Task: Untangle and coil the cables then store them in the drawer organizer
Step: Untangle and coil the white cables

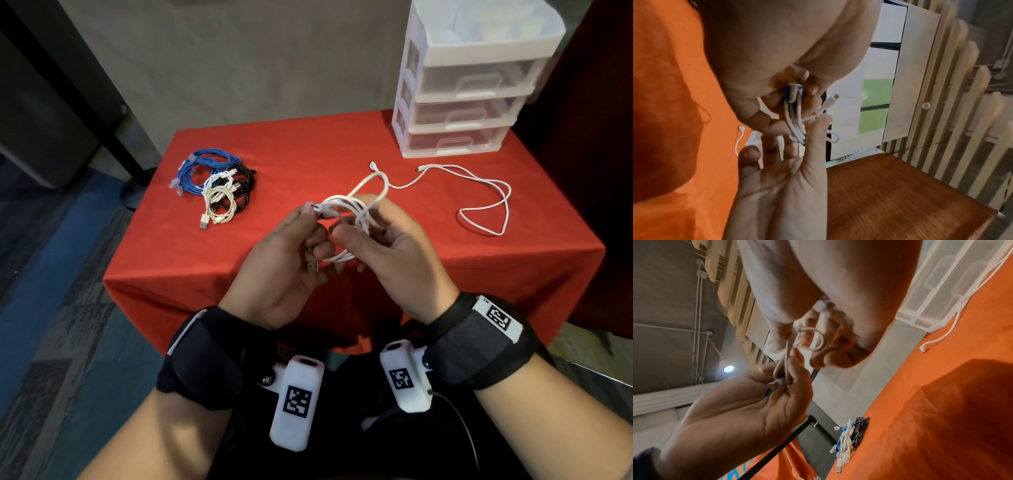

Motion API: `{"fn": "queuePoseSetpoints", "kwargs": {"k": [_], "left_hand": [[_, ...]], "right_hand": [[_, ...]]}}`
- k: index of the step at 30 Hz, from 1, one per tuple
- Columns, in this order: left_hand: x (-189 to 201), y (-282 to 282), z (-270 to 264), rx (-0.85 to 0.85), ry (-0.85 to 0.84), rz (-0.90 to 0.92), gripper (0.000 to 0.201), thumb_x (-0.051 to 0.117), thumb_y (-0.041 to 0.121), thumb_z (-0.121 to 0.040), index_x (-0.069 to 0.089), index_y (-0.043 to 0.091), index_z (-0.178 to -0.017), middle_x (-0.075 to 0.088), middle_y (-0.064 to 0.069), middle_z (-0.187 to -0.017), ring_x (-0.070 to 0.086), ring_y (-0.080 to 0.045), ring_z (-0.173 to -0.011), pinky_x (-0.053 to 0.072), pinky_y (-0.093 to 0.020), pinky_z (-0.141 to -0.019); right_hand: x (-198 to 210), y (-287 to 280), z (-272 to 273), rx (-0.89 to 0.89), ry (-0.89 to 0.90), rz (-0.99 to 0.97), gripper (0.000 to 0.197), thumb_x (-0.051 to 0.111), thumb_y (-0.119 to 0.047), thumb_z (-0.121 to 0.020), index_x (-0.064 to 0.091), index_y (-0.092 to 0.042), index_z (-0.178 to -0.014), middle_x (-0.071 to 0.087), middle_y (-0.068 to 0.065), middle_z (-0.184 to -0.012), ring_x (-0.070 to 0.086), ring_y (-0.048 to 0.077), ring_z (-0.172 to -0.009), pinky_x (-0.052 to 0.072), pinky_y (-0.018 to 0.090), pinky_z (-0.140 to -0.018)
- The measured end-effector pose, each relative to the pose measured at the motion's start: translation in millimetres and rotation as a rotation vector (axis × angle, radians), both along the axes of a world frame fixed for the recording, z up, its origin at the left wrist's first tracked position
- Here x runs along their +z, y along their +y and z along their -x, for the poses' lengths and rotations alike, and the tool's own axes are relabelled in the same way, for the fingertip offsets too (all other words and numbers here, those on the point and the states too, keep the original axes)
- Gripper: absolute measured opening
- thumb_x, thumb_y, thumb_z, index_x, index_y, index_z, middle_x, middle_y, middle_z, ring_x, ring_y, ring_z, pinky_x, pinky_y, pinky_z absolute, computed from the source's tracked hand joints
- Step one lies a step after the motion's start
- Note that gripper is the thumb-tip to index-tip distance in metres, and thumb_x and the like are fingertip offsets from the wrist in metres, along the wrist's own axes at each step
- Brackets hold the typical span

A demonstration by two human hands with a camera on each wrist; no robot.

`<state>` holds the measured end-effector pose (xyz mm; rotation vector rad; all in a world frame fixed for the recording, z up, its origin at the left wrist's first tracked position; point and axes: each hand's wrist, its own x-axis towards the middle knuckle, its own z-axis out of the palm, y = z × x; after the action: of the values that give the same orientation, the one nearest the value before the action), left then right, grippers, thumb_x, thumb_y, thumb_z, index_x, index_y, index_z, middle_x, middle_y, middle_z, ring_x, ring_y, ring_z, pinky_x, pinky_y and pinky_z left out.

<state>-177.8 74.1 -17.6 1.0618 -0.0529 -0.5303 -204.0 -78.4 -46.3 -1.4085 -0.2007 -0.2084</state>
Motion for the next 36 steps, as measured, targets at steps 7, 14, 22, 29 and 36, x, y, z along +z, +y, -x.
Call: {"fn": "queuePoseSetpoints", "kwargs": {"k": [7, 14, 22, 29, 36], "left_hand": [[0, 3, -4, 0.035, 0.053, -0.024, 0.018, 0.054, 0.034, -0.096, 0.065, 0.020, -0.090, 0.033, 0.010, -0.061, 0.039, -0.001, -0.047, 0.048, -0.024, -0.062], [20, 33, -24, 0.108, 0.051, 0.039, 0.025, 0.044, 0.034, -0.107, 0.060, 0.023, -0.090, 0.025, 0.009, -0.065, 0.028, -0.004, -0.048, 0.045, -0.021, -0.062], [-5, 1, 6, -0.123, -0.343, -0.560, 0.028, 0.054, 0.035, -0.103, 0.075, 0.016, -0.101, 0.072, -0.011, -0.107, 0.064, -0.020, -0.099, 0.051, -0.039, -0.096], [-26, -5, 11, -0.106, -0.711, -0.745, 0.015, 0.061, 0.019, -0.101, 0.072, 0.020, -0.110, 0.076, 0.000, -0.094, 0.069, -0.015, -0.087, 0.052, -0.031, -0.085], [-37, -5, 3, 0.188, -0.489, -0.551, 0.022, 0.062, 0.010, -0.099, 0.046, 0.008, -0.114, 0.058, 0.009, -0.060, 0.043, -0.001, -0.046, 0.035, -0.015, -0.045]], "right_hand": [[-11, -17, 7, 0.105, 0.039, 0.135, 0.012, 0.069, -0.025, -0.090, 0.071, -0.016, -0.097, 0.069, 0.006, -0.080, 0.060, 0.013, -0.071, 0.050, 0.028, -0.063], [-35, -56, 12, 0.155, 0.070, 0.777, 0.027, 0.061, -0.047, -0.097, 0.075, -0.030, -0.082, 0.063, -0.008, -0.099, 0.060, 0.011, -0.098, 0.043, 0.026, -0.088], [-17, -53, -9, -0.107, -0.039, 1.010, 0.040, 0.052, -0.056, -0.077, 0.076, -0.024, -0.083, 0.068, -0.006, -0.067, 0.064, 0.009, -0.069, 0.042, 0.032, -0.061], [-11, -41, -20, -0.071, 0.196, 0.601, 0.015, 0.070, -0.021, -0.094, 0.072, -0.013, -0.082, 0.049, 0.005, -0.055, 0.043, 0.015, -0.044, 0.033, 0.026, -0.046], [-15, -31, -11, 0.041, 0.168, 0.384, 0.010, 0.072, -0.018, -0.095, 0.070, -0.011, -0.101, 0.066, 0.000, -0.076, 0.057, 0.012, -0.068, 0.046, 0.028, -0.065]]}}
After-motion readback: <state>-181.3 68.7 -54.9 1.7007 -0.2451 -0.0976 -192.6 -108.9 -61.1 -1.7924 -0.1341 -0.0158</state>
